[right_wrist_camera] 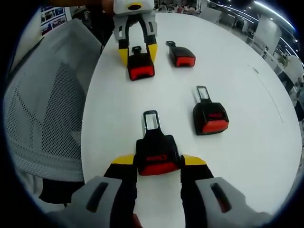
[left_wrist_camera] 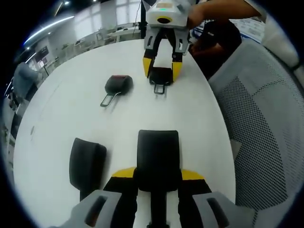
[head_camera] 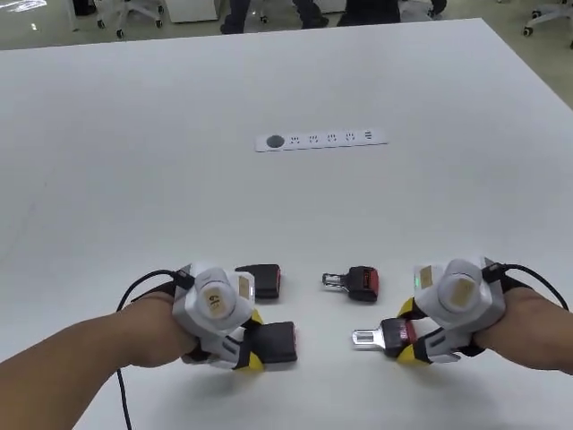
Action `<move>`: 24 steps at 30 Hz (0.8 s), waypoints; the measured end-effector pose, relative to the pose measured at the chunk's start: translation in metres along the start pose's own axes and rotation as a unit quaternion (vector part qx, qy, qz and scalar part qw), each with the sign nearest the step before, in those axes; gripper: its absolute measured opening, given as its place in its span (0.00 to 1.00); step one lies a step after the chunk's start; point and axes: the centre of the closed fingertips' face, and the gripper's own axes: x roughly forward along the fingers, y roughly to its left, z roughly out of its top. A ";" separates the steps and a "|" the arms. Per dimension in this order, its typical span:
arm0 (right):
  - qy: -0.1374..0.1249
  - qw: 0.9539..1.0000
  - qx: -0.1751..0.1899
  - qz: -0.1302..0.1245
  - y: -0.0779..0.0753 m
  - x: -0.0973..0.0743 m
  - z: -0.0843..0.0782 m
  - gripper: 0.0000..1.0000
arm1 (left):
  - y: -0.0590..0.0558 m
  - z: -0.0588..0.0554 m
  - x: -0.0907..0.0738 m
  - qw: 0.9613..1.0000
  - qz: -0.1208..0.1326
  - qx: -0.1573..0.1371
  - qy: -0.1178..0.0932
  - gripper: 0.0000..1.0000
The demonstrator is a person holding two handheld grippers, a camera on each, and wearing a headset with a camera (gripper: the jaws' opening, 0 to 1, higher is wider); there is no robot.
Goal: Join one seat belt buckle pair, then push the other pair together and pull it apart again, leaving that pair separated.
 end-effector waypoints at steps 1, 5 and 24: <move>-0.002 1.000 0.001 0.000 0.000 0.001 0.002 0.34 | 0.000 0.000 0.000 1.000 0.000 -0.001 0.000 0.33; -0.012 1.000 0.003 -0.001 0.003 0.005 0.011 0.34 | -0.002 0.001 0.000 1.000 -0.001 0.003 0.004 0.33; -0.056 0.998 0.010 0.000 0.010 0.031 0.056 0.34 | -0.002 0.002 0.000 1.000 -0.003 0.005 0.002 0.33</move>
